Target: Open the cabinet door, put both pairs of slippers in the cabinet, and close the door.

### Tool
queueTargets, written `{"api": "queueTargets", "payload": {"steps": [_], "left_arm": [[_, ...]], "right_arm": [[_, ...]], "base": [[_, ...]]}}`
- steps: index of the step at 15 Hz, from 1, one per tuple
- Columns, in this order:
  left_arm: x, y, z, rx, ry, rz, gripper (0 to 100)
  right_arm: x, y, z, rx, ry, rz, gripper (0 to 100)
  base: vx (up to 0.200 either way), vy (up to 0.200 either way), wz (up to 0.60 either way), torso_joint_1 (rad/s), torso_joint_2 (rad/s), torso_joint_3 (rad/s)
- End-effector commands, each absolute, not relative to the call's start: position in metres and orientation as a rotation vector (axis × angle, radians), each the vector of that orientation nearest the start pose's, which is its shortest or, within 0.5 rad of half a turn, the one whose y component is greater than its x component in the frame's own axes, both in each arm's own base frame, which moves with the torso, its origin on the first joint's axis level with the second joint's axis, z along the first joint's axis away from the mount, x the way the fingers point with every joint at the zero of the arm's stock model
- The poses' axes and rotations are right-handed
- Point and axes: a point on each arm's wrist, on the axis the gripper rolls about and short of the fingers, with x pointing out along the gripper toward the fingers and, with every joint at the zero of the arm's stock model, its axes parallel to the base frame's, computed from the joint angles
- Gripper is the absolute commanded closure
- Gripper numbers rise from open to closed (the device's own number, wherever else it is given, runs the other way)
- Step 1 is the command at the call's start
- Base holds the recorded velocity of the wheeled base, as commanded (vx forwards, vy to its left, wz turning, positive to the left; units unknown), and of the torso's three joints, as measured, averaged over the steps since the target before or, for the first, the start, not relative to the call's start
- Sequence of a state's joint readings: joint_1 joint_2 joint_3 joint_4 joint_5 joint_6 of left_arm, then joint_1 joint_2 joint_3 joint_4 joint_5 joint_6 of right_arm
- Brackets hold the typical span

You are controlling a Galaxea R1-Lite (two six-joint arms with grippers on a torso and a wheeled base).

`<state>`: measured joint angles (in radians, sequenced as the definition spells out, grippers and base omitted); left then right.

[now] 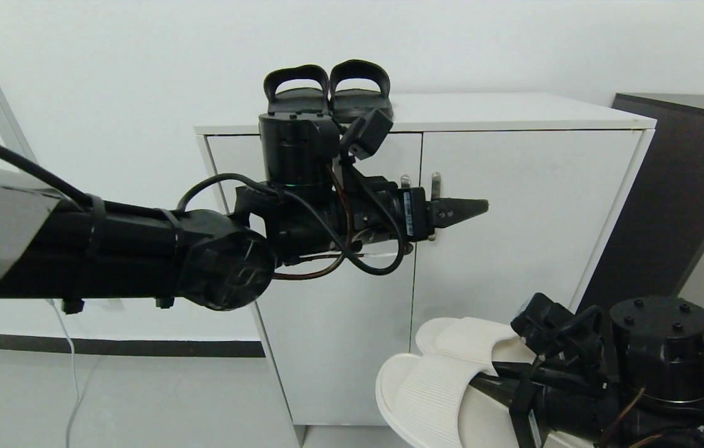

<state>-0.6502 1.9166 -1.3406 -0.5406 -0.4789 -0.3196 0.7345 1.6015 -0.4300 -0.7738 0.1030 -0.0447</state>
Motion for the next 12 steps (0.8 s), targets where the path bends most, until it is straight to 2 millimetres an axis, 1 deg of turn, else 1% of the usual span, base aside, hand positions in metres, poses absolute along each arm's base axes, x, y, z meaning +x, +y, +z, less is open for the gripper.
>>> {"api": "queueTargets", "payload": {"steps": [1,4,10,12], "left_arm": [[0.312,-0.251,0.243,-0.282,0.214,-1.077,0],[0.317,-0.253,0.244,-0.284,0.204,-1.045,0],[0.321,-0.253,0.238,-0.284,0.21,-0.983,0],[0.325,-0.256,0.234,-0.282,0.213,-0.978,0]], "right_arm": [[0.178,0.164,0.128,-0.171,0.371,0.834,100],[0.178,0.164,0.127,-0.172,0.369,0.833,100],[0.178,0.164,0.127,-0.174,0.368,0.832,100],[0.178,0.164,0.127,-0.174,0.37,0.831,100]], "base": [[0.0,0.0,0.0,0.0,0.0,0.0],[0.0,0.0,0.0,0.0,0.0,0.0],[0.0,0.0,0.0,0.0,0.0,0.0],[0.0,0.0,0.0,0.0,0.0,0.0]]}}
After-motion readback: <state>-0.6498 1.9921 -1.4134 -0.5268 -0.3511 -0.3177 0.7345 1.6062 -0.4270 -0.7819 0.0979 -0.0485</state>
